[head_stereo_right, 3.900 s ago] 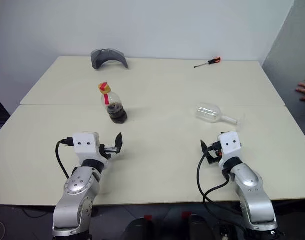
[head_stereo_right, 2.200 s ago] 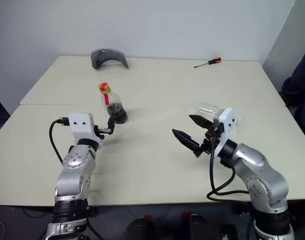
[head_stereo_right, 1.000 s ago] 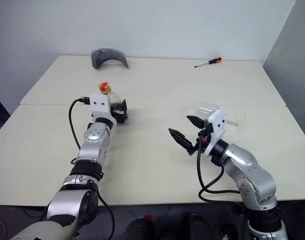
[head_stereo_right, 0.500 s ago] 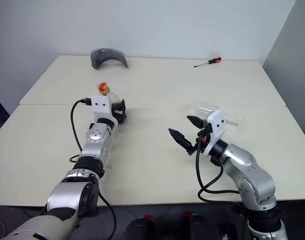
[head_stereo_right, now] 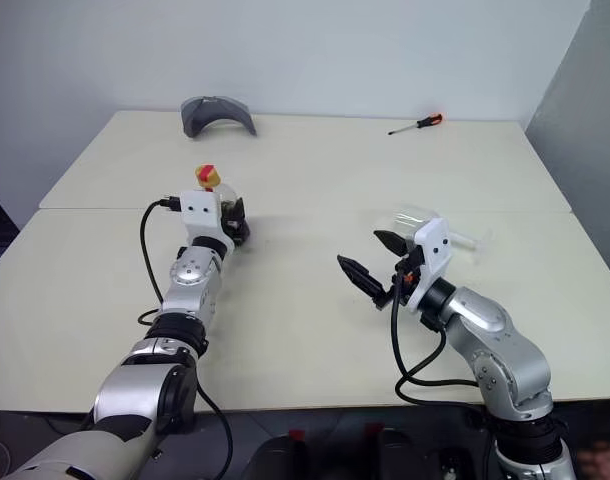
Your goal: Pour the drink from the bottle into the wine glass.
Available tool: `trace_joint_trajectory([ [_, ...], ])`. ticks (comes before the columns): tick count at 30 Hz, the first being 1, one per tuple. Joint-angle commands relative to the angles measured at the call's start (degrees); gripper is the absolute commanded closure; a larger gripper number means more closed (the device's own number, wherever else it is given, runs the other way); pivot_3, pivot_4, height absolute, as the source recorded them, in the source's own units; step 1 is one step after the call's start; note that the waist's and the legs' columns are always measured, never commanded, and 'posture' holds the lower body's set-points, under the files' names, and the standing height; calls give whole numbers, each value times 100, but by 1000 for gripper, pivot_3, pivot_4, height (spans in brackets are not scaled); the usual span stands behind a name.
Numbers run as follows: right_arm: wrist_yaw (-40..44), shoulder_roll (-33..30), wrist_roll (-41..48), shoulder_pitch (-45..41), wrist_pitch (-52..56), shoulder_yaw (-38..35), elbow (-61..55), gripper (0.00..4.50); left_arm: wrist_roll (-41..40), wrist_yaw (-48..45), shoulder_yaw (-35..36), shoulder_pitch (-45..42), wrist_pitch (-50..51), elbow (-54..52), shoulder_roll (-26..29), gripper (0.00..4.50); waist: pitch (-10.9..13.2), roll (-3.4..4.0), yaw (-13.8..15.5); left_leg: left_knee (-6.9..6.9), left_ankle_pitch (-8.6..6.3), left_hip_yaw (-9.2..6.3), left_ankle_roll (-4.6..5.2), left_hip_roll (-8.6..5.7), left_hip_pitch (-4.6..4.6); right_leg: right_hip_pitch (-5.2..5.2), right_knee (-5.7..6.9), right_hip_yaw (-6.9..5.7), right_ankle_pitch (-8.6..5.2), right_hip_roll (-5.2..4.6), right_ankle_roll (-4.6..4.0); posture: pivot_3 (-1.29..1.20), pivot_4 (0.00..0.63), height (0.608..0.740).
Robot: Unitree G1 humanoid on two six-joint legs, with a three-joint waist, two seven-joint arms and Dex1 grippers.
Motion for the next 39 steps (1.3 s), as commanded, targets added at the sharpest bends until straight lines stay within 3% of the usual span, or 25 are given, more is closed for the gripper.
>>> trace_joint_trajectory([
  [1, -12, -64, -185, -322, -126, 13, 25, 0, -114, -625, -177, -46, 247, -778, 52, 2643, 0, 0, -1, 0, 0, 0, 0, -3, -1, 0, 0, -1, 0, 0, 0, 0, 150, 740],
  [6, -197, -149, -959, -1313, -207, 238, 957, 0, -475, -2095, -555, 236, 1284, -2041, 173, 2790, 1, 1, -21, 4, 1, 5, -2, -1, -2, -2, 0, 3, 0, 2, 0, 0, 150, 740],
  [17, 87, 449, -721, -3264, -14, -2, 2526, 0, -1026, -3904, -1049, 385, 2826, -3676, 374, 2942, 1, 3, -41, 2, 3, 6, -4, 16, -8, -10, 8, 13, -11, 13, -13, 0, 150, 740],
  [23, 412, 614, -308, -3465, 426, -48, 2580, 0, -1125, -4240, -1161, 490, 3037, -3880, 328, 2978, 1, 3, -39, 4, 3, 3, -3, 23, -30, -23, 7, 16, -23, 1, 5, 0, 150, 740],
  [39, 834, 627, -460, -3485, 259, 216, 2671, 0, -1198, -4507, -1218, 384, 3198, -3817, 180, 3158, 1, 3, -39, 2, 2, 0, -1, 22, -32, -24, 6, 16, -29, 0, 5, 0, 150, 740],
])
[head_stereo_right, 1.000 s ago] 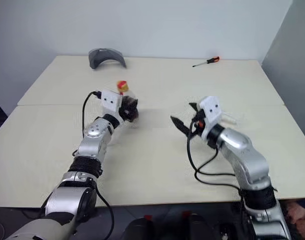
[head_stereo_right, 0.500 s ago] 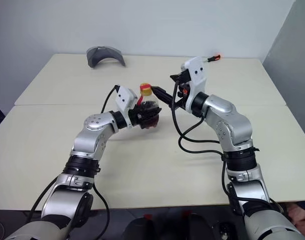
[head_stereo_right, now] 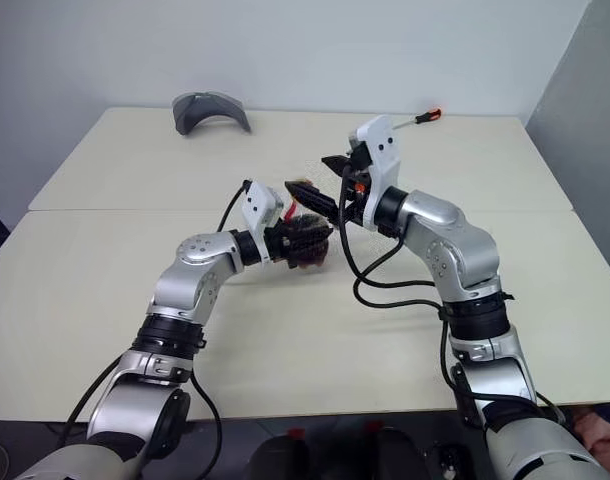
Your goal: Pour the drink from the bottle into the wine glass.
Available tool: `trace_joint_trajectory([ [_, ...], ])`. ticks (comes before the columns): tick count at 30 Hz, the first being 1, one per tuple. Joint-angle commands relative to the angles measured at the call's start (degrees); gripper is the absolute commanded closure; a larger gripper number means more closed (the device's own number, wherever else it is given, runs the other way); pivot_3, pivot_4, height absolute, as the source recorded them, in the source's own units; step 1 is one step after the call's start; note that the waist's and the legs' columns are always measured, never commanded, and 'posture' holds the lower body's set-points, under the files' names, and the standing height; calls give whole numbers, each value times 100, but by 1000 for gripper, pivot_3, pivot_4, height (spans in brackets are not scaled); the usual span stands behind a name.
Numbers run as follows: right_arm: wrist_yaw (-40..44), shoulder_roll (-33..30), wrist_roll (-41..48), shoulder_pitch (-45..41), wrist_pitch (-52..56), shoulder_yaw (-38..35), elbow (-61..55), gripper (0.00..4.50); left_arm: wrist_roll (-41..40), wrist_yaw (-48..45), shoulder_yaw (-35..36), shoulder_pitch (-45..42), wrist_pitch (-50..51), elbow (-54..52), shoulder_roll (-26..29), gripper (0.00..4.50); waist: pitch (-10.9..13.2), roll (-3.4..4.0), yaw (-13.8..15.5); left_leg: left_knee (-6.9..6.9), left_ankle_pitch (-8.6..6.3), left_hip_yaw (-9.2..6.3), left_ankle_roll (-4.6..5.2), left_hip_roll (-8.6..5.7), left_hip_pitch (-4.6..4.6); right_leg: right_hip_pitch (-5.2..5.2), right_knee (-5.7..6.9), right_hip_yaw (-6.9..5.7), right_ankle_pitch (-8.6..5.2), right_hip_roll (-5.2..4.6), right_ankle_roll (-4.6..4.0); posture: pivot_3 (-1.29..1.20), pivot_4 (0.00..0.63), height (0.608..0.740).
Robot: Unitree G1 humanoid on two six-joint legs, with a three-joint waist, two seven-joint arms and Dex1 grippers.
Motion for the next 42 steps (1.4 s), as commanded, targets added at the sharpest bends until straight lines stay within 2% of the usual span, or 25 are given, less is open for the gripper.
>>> trace_joint_trajectory([
  [1, 63, -10, -94, -107, -177, -1, -15, 0, -84, -62, 9, -209, -83, -200, -26, 3167, 0, 0, 0, 0, 0, 0, 0, 0, 0, 0, 0, 0, 0, 0, 0, 0, 150, 740],
  [8, 72, 50, -202, -123, -246, 1, 89, 0, -79, -85, -16, -323, -89, -141, -59, 3210, 0, 0, 0, 0, 0, 0, 0, 0, 0, 0, 0, 0, 0, 0, 0, 0, 150, 740],
  [9, 66, 59, -203, -122, -244, -1, 92, 174, -80, -90, -16, -327, -84, -147, -60, 3210, 0, 0, 0, 0, 0, 0, 0, 0, 0, 0, 0, 0, 0, 0, 0, 0, 150, 740],
  [11, 49, 75, -205, -125, -250, -10, 99, 610, -80, -96, -11, -331, -74, -154, -60, 3221, 0, 0, 0, 0, 0, 0, 0, 0, 0, 0, 0, 1, 0, 0, 0, 0, 150, 740],
  [19, 56, 103, -207, -159, -276, -43, 105, 3297, -115, -125, -28, -250, 34, -319, -56, 3242, 0, 0, 1, 0, 0, 0, 0, 0, 0, -1, 0, 0, 0, 0, 0, 0, 150, 740],
  [24, 191, 50, -220, -76, -250, 57, -31, 3317, -249, -154, -11, -164, 374, -721, -29, 3330, 0, 0, 0, 0, 0, -1, 0, 0, 0, -1, 0, 0, 0, 0, 0, 0, 150, 740],
  [33, 1193, -204, 148, 42, -139, 267, -356, 3317, -846, -402, -156, 500, 1533, -2580, 352, 3370, 0, 0, -8, 0, 0, -3, 0, 6, 1, -1, 1, 5, 0, -2, 0, 0, 150, 740],
  [42, 2139, -510, 1621, 148, 974, -49, -964, 3317, -1485, -528, -70, 1137, 1850, -3897, 647, 3422, 0, 1, 33, -1, -2, -6, 4, 4, 0, 2, -1, 4, 0, -5, 0, 0, 150, 740],
])
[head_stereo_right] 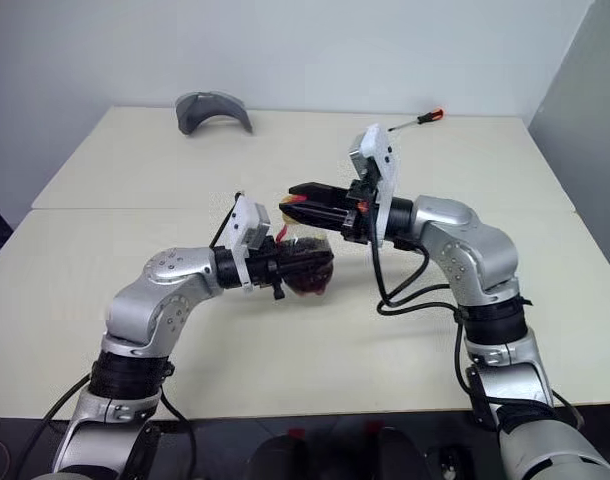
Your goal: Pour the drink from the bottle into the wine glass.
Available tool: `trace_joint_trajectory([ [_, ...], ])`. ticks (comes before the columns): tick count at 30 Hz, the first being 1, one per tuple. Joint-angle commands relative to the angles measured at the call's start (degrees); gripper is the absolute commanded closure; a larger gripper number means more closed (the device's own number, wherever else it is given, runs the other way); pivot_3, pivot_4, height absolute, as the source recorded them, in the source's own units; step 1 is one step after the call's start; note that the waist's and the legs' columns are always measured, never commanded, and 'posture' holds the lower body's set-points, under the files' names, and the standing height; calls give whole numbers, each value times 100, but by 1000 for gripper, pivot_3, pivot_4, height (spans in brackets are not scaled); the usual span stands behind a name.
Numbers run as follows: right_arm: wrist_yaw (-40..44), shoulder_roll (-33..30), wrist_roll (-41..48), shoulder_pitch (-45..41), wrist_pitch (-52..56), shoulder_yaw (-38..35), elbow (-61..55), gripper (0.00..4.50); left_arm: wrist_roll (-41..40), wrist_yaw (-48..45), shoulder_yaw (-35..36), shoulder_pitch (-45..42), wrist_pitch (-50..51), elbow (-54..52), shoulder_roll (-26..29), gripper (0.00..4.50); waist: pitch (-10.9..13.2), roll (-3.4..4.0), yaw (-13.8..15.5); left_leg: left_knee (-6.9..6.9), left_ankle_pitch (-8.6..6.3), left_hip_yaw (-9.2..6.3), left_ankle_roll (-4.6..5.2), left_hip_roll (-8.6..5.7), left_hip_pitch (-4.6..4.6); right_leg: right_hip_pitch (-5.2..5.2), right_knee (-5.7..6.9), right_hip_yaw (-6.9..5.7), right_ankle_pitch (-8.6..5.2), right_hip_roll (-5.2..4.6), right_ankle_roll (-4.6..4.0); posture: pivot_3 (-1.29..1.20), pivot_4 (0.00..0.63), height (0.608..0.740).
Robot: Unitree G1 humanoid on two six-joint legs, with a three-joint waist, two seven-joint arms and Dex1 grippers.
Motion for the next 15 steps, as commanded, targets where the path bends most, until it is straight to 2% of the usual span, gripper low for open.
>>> trace_joint_trajectory([
  [1, 326, 3, 679, 1, 426, -35, -350, 3317, -343, -59, -51, -16, -109, -771, -33, 3422, 0, 0, -1, 0, -1, -1, 1, 1, 0, 0, 0, 0, 0, 0, 0, 0, 150, 740],
  [5, 346, -49, 888, -55, 694, -93, -400, 3317, -512, 33, -83, 91, 5, -1061, -4, 3435, 0, 0, -8, 0, -1, -4, 1, 2, 2, 0, 1, 4, 0, 0, 0, 0, 150, 740],
  [9, 195, -49, 715, -37, 574, -85, -398, 3317, -536, 99, -105, 55, 7, -1016, 1, 3442, 0, 0, -8, 0, -1, -4, 2, 1, 2, 0, 1, 4, 0, 0, 0, 0, 150, 740],
  [15, 10, -115, 561, 13, 428, -125, -411, 1291, -442, 116, -149, -76, -151, -706, 67, 3456, 0, 0, 1, 0, -1, -3, 2, -1, 1, 0, 1, 4, 0, 1, 0, 0, 150, 740],
])
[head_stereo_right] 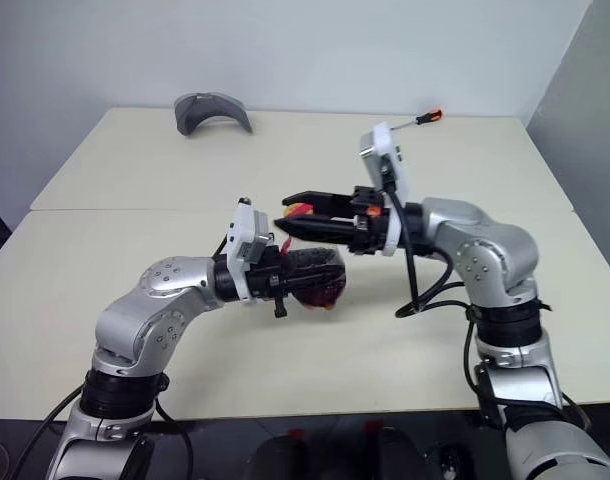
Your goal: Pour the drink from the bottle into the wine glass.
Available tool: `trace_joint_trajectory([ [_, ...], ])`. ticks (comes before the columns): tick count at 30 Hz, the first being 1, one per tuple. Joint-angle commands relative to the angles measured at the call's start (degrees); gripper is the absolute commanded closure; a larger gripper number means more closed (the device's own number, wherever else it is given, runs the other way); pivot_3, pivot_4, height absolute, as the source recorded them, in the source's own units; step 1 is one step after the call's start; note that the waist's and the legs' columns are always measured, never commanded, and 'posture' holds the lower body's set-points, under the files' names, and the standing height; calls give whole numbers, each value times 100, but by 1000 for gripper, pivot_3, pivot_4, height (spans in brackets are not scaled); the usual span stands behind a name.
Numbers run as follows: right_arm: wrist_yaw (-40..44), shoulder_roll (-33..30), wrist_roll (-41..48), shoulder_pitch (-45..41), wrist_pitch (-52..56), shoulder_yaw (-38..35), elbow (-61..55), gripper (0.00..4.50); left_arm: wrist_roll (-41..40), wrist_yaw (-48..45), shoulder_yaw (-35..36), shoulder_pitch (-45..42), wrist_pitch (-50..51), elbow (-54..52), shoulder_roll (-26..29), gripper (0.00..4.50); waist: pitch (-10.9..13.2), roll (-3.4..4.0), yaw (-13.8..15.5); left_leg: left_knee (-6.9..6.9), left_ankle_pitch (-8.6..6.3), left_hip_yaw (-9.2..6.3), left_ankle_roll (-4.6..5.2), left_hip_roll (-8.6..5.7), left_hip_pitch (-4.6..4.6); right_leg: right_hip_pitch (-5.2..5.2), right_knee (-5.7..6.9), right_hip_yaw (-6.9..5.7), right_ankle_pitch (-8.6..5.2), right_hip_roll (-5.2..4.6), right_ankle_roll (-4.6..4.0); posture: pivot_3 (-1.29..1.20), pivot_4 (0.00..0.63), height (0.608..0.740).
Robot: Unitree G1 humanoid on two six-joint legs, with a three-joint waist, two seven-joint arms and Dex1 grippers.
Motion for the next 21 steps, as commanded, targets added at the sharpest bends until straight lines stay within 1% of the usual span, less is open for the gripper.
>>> trace_joint_trajectory([
  [1, -141, -104, -28, 5, -82, -59, -191, 951, -30, 26, 77, -208, -183, -94, 24, 3456, 0, 0, 7, 0, 0, -1, 1, 0, -1, 1, -1, -3, 0, 0, 0, 0, 150, 740],
  [2, -207, -138, -27, 35, -95, -101, -233, 628, -34, 94, 100, -205, -141, -51, 20, 3456, 0, 0, 7, 0, -1, 0, 1, -3, -1, 1, -2, -2, 0, 0, 0, 0, 150, 740],
  [5, -464, -217, 62, 190, -36, -251, -457, 622, -52, 356, 205, -174, -4, 73, -14, 3456, 0, 0, 8, 0, -1, -2, 2, -1, -1, 1, -1, -2, 0, 0, 0, 0, 150, 740],
  [8, -754, -204, 77, 289, -48, -303, -629, 622, 26, 454, 207, -153, -87, 203, 28, 3457, 0, 0, 2, 1, -1, -2, 2, 0, -1, 1, -1, 0, 0, 0, 0, 0, 150, 740],
  [13, -1517, 21, -319, 270, -443, -314, -683, 622, 169, 622, 250, -254, -244, 550, 9, 3457, 0, 0, -2, 1, -1, -2, 2, 1, 0, -1, 0, 0, 0, 0, 0, 0, 150, 740],
  [18, -1979, 204, -868, 203, -896, -145, -508, 622, 411, 753, 83, -300, -482, 729, -105, 3457, 0, 0, 2, 0, -1, 1, 1, -1, -1, 0, -1, 0, 0, 0, 0, 0, 150, 740],
  [21, -2008, 264, -1038, 286, -1029, -12, -478, 622, 540, 798, 36, -430, -559, 896, -152, 3457, 0, 0, 9, 0, -1, 1, 1, -3, -2, 0, -2, -3, 0, 1, 1, 0, 150, 740],
])
